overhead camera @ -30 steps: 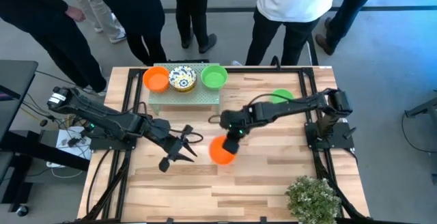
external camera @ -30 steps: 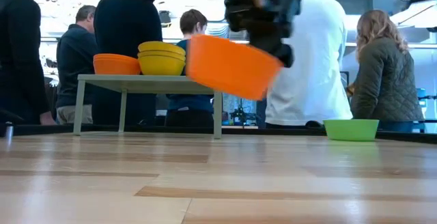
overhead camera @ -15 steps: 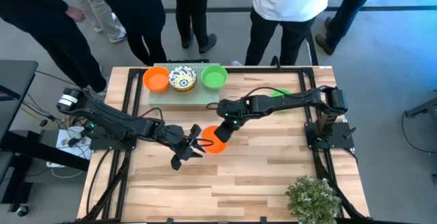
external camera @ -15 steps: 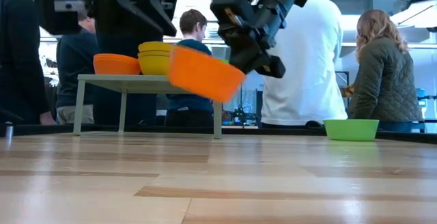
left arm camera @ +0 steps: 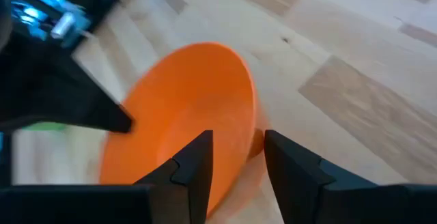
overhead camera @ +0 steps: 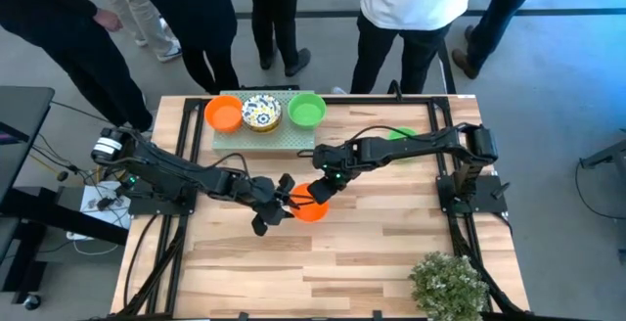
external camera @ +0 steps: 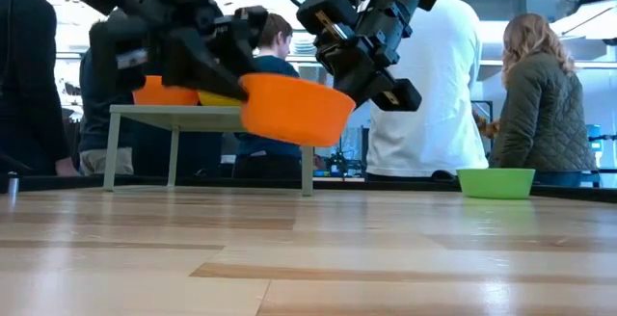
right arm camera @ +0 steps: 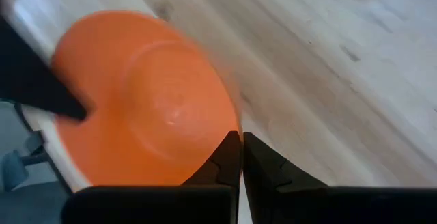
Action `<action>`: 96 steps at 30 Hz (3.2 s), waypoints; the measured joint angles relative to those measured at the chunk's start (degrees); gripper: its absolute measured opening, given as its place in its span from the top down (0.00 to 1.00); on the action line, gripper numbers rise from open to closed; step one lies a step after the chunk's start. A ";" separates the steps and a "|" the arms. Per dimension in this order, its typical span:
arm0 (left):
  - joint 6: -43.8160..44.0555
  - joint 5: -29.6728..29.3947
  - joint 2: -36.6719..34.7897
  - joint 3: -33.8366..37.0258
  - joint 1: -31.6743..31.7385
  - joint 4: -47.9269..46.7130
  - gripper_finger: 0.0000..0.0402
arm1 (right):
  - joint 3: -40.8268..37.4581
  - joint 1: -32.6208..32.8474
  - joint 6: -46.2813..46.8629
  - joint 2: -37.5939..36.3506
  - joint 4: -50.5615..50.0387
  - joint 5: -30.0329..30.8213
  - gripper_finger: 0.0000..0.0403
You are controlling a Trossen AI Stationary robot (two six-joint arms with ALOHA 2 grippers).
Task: Pick & Place Mini bowls
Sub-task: Stack the orange bowl on top of the other orange bowl on the shelf
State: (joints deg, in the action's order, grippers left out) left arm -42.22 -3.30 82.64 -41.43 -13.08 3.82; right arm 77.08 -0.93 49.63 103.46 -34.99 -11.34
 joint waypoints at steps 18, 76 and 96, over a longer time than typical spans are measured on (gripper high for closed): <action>-5.16 -0.66 4.95 0.11 -0.63 -0.64 0.98 | 2.49 -0.09 -6.69 -0.17 1.50 -6.66 0.77; 16.39 -14.57 -28.34 -28.39 32.80 -76.29 0.98 | 2.36 1.68 -17.22 -0.07 5.50 -0.58 0.69; 9.50 -0.49 -20.77 -28.15 50.48 -72.48 0.98 | 2.36 1.73 -17.25 -0.07 5.50 -0.58 0.69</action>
State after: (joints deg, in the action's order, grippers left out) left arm -32.72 -3.79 61.87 -69.58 37.41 -68.66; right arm 79.44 0.80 32.38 103.39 -29.50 -11.92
